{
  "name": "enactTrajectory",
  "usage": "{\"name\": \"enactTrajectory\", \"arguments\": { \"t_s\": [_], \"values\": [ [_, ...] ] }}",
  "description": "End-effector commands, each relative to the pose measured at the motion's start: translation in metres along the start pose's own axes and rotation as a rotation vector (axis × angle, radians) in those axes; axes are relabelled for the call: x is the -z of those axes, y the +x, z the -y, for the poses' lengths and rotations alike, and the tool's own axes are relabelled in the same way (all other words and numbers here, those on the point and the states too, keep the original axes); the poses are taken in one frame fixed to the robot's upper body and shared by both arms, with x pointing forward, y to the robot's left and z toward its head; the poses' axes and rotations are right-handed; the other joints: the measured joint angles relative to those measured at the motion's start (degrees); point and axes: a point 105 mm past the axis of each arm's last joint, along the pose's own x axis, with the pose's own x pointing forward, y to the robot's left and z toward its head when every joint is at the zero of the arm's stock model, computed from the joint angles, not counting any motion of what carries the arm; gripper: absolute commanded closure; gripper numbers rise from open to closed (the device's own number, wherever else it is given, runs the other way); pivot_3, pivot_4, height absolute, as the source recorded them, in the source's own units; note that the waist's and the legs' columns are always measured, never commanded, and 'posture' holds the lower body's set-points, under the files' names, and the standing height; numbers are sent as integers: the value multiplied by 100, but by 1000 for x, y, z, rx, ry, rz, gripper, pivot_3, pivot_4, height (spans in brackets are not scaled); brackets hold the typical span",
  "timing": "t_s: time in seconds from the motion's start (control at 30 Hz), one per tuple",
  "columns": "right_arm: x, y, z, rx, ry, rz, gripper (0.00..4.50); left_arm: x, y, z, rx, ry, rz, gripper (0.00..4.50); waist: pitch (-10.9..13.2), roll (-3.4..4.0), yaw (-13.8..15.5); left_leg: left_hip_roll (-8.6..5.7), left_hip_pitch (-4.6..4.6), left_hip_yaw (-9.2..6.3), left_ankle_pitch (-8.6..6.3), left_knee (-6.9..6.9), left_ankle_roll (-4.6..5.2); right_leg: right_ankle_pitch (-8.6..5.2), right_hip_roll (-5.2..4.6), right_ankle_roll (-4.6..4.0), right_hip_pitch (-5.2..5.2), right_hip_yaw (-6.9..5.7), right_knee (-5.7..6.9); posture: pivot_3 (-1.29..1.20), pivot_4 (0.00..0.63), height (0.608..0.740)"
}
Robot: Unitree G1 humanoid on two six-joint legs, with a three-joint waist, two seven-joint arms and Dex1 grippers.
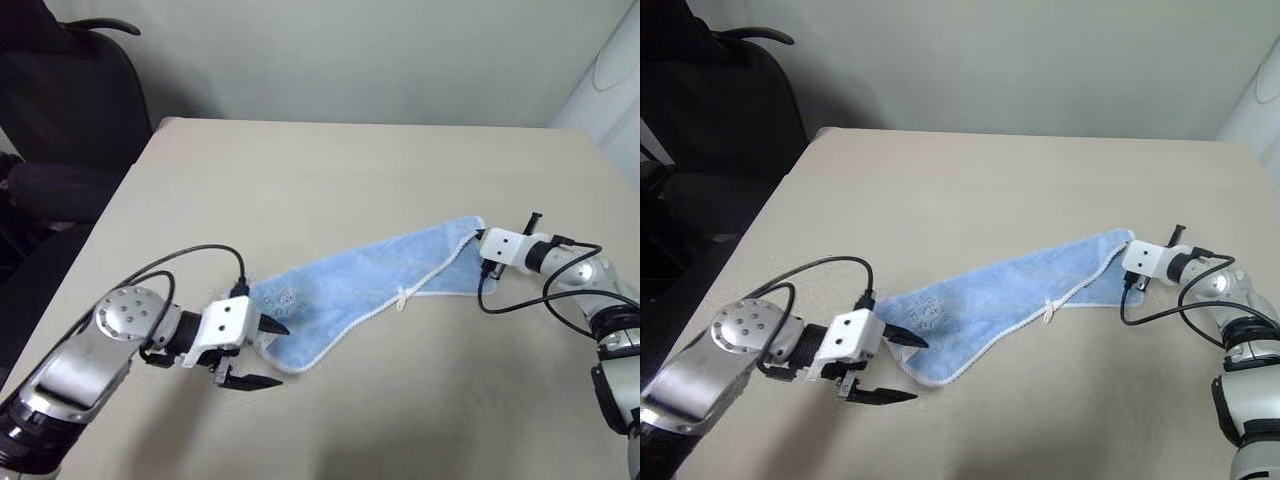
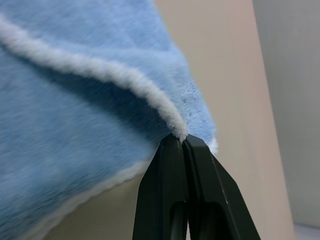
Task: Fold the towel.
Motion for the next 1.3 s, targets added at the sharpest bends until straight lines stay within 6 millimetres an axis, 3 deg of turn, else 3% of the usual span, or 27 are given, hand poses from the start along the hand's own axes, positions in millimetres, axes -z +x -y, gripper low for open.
{"name": "enactTrajectory", "arguments": {
  "t_s": [0.03, 0.43, 0.53, 0.83, 1.03, 1.3],
  "values": [
    [-2, -9, 14, 56, 11, 19, 4500, 6, 9, -3, 32, 90, -51, 783, 0, 0, -3, 0, -1, 0, 0, 0, 1, 0, 0, 0, 0, 0, -1, 0, 150, 740],
    [-2, -16, 5, 49, 36, 22, 4500, 8, 29, -17, 27, 85, -20, 783, 0, 1, -6, 0, -5, 1, 15, 1, 22, 1, 0, 2, 1, 0, -2, 0, 150, 740],
    [-3, -16, 4, 45, 38, 20, 4500, 7, 30, -16, 32, 73, -11, 1353, -1, 2, -6, 0, -4, 2, 20, 1, 30, 2, 0, 4, 3, 0, -1, 0, 150, 740],
    [-5, -12, 6, 34, 35, 23, 4500, 1, 26, -13, 16, 37, 36, 4405, -1, 2, -14, 1, -3, 1, 44, 0, 72, 2, 0, 4, 2, 0, -4, 0, 150, 740],
    [-7, -14, 10, 36, 23, 38, 4500, -17, 17, -15, -53, -53, 188, 4461, 0, 2, -16, 1, -5, 1, 43, 0, 72, 2, 0, 4, 0, 0, -4, 0, 150, 740],
    [4, -32, 30, 82, 19, 2, 4500, -47, -33, -47, -306, -291, 484, 4461, 0, 3, -7, 1, -5, 3, 46, 0, 55, 2, 0, 4, 1, -3, 1, 0, 150, 740]
  ]
}}
